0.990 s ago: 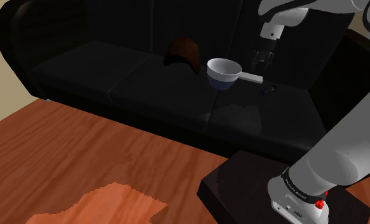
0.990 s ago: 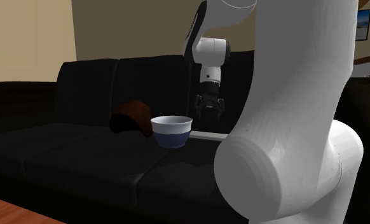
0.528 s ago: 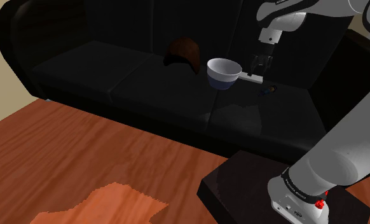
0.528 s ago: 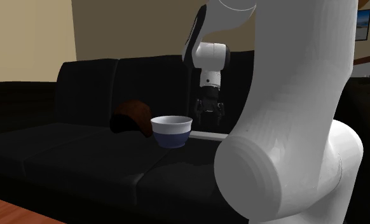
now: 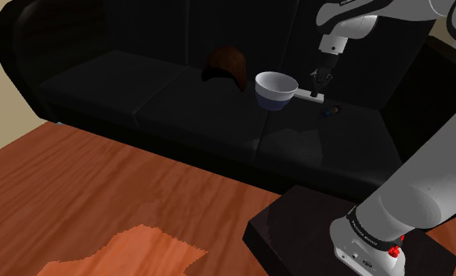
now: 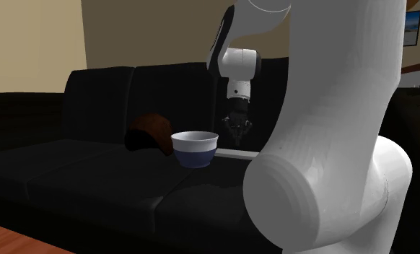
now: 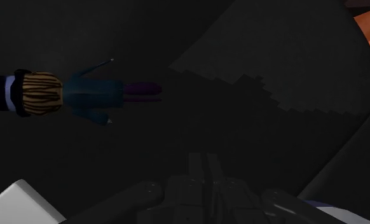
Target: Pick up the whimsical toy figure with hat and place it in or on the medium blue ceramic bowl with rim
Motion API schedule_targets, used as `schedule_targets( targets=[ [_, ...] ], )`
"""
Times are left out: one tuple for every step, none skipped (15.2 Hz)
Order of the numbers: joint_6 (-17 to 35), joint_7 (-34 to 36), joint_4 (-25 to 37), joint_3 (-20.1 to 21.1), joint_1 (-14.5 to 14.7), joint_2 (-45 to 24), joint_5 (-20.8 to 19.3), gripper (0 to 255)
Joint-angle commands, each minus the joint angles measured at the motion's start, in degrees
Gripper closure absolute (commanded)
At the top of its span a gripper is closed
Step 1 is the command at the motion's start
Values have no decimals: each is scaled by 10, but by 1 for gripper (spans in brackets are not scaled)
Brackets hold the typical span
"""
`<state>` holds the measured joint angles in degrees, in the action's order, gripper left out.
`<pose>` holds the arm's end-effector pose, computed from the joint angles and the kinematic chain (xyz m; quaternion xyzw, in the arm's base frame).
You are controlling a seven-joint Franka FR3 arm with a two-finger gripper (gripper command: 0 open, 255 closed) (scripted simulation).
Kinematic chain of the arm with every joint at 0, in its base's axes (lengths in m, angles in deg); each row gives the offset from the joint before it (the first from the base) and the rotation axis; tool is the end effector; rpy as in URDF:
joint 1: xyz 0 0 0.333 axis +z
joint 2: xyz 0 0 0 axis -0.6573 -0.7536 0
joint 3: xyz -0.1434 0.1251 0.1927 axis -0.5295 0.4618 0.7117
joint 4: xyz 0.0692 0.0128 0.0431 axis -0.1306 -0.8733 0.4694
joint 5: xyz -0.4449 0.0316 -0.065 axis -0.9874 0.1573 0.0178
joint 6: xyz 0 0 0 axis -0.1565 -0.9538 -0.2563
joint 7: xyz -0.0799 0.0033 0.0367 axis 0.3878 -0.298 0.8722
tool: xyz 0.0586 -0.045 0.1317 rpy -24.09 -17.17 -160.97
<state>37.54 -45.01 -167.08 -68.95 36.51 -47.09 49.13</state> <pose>0.4976 -0.2901 0.3078 -0.9882 0.0876 0.0856 0.0921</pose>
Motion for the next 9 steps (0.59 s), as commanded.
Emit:
schedule_targets(
  targets=[
    [0,0,0,0,0,0,0,255],
    [0,0,0,0,0,0,0,255],
    [0,0,0,0,0,0,0,255],
    [0,0,0,0,0,0,0,255],
    [0,0,0,0,0,0,0,255],
    [0,0,0,0,0,0,0,0],
    [44,69,-30,-5,-1,15,-11,0],
    [88,140,-61,-9,-3,30,-25,0],
    [131,215,-92,-11,-6,45,-44,0]
  ],
)
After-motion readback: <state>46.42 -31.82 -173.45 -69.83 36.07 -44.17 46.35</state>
